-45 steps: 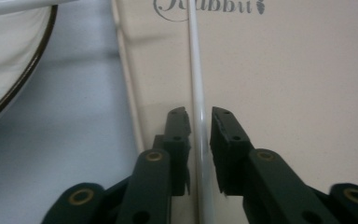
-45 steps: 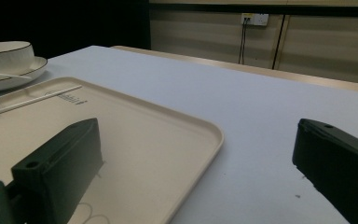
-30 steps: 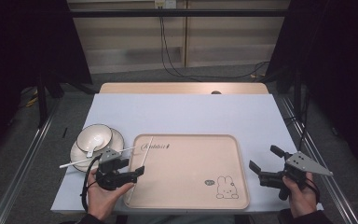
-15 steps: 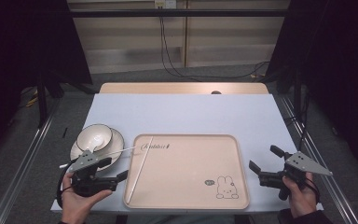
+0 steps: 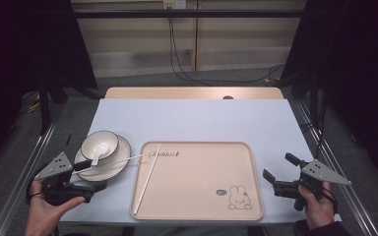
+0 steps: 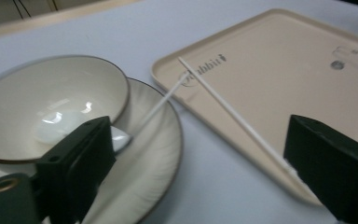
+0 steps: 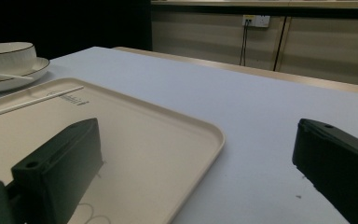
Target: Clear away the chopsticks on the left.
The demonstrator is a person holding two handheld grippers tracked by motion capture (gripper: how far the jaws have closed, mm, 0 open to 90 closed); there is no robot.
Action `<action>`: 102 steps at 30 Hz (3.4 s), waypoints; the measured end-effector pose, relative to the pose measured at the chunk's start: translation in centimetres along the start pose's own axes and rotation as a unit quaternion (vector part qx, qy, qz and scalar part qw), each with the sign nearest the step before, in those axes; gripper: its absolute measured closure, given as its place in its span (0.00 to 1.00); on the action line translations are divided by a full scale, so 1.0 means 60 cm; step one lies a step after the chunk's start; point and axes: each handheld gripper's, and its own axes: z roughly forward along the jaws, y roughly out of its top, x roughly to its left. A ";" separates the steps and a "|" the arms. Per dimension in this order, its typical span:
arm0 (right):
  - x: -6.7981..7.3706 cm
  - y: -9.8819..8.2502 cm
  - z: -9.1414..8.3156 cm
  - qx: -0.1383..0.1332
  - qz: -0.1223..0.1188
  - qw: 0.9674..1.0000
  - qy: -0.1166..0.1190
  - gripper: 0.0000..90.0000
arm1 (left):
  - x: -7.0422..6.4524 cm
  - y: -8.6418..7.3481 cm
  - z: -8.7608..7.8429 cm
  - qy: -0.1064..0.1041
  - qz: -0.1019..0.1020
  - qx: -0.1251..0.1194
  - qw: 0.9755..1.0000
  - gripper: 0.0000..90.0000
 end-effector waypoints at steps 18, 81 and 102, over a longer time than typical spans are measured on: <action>0.000 0.000 0.001 0.001 -0.001 1.000 -0.004 0.01 | 0.115 -0.021 0.001 -0.033 0.042 0.092 0.994 0.33; 0.000 0.000 0.002 0.003 0.001 1.000 0.000 0.01 | 0.100 -0.011 0.040 -0.110 0.007 0.137 0.984 0.94; 0.000 0.000 0.001 0.000 0.000 1.000 0.000 0.01 | 0.024 0.009 0.021 -0.096 -0.036 0.097 0.990 0.94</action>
